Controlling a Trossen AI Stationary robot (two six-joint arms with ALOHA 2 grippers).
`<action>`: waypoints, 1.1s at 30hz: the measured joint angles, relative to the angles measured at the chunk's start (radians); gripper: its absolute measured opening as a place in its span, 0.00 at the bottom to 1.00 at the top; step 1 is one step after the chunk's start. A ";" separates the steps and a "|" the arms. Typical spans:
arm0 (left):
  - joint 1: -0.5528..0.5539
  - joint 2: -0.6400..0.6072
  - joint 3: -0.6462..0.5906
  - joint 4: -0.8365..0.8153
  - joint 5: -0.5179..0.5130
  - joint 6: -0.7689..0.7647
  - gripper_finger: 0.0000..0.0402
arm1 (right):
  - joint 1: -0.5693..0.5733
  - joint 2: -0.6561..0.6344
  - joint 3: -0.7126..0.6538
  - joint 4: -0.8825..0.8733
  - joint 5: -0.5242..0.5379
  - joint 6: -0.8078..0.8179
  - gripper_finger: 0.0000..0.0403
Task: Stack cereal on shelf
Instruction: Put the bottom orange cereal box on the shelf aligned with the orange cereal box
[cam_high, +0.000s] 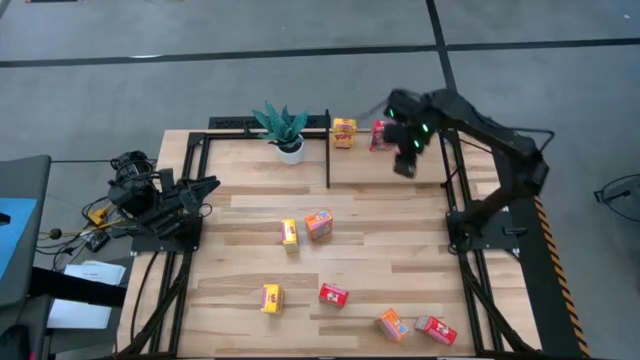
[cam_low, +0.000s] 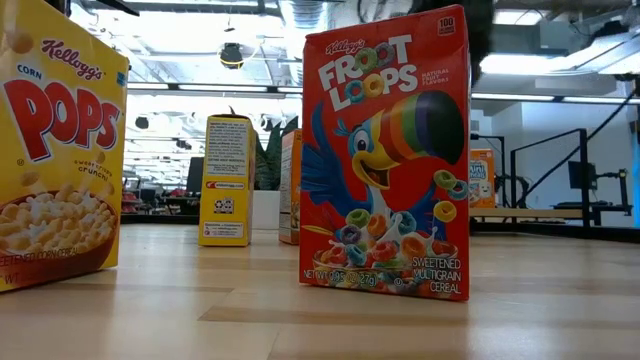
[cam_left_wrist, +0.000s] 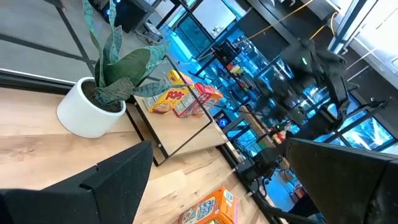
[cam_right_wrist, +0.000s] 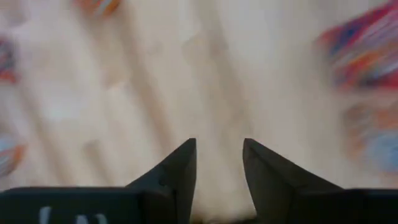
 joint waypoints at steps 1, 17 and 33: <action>0.000 0.000 0.000 0.000 0.000 0.000 0.89 | 0.034 -0.031 -0.029 -0.022 -0.005 0.043 0.37; 0.000 0.000 0.000 0.002 0.000 -0.020 0.89 | 0.903 -0.346 -0.167 -0.083 0.045 1.245 0.55; 0.000 0.000 0.000 0.001 0.004 -0.056 0.89 | 1.177 -0.018 -0.166 0.317 0.040 1.307 0.68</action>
